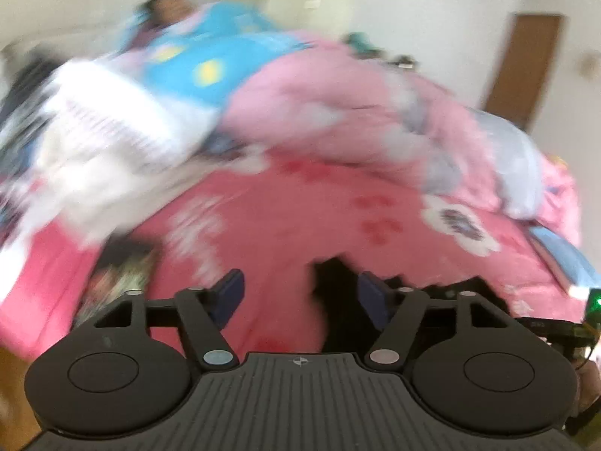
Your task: Fold clothes
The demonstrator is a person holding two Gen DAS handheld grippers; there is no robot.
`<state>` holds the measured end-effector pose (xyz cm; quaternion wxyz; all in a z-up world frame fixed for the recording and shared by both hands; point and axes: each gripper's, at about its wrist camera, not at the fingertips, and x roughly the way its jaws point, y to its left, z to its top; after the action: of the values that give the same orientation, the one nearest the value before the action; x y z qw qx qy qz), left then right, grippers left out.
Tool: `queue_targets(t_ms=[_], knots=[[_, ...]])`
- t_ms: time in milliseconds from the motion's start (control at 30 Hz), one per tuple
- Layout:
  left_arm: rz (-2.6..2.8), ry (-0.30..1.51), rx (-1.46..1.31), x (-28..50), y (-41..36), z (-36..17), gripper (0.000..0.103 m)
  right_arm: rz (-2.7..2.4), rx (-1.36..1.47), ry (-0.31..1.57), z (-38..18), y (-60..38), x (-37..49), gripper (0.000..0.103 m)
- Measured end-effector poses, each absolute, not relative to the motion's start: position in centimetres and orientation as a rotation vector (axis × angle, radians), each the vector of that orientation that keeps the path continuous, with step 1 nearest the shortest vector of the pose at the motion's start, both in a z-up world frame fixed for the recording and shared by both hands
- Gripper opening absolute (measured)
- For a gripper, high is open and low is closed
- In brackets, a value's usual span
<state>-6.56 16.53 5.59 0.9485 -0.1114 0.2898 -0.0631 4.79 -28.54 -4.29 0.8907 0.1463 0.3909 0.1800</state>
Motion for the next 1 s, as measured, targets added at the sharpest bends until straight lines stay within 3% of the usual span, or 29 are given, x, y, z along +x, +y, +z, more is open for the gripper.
queue_targets(t_ms=[200,333,467,533,567,700,767,833,900,967,1000], knots=[[-0.449,0.732,0.049,4.0,8.9,2.5,0.069,0.388,0.302,0.817,-3.8,-28.7,4.6,0.029],[-0.643,0.840,0.260,10.5,3.8,-0.2,0.068,0.435,0.322,0.791,-2.9,-29.9,4.3,0.041],[-0.735,0.962,0.370,12.7,3.2,-3.1,0.067,0.479,0.341,0.755,-1.9,-31.4,4.8,0.046],[-0.737,1.014,0.360,13.2,3.8,-4.2,0.060,0.483,0.348,0.756,-2.0,-31.7,5.8,0.061],[-0.743,1.021,0.351,13.3,4.1,-4.4,0.060,0.482,0.350,0.760,-2.1,-31.9,6.4,0.061],[-0.768,0.980,0.358,12.6,4.4,-4.5,0.046,0.484,0.343,0.817,-3.2,-31.4,8.7,0.061],[-0.774,0.949,0.389,12.0,4.0,-4.4,0.035,0.490,0.329,0.852,-3.9,-30.8,9.6,0.061],[-0.787,0.901,0.453,10.9,3.7,-4.3,0.014,0.493,0.288,0.852,-4.1,-30.1,9.8,0.062],[-0.783,0.855,0.506,10.2,3.0,-4.3,0.006,0.487,0.241,0.846,-4.2,-29.3,9.7,0.062],[-0.760,0.817,0.541,9.6,2.5,-4.5,0.004,0.461,0.179,0.834,-4.1,-28.6,9.4,0.050],[-0.744,0.802,0.543,9.6,2.4,-4.4,0.003,0.441,0.141,0.827,-4.0,-28.3,9.1,0.037]])
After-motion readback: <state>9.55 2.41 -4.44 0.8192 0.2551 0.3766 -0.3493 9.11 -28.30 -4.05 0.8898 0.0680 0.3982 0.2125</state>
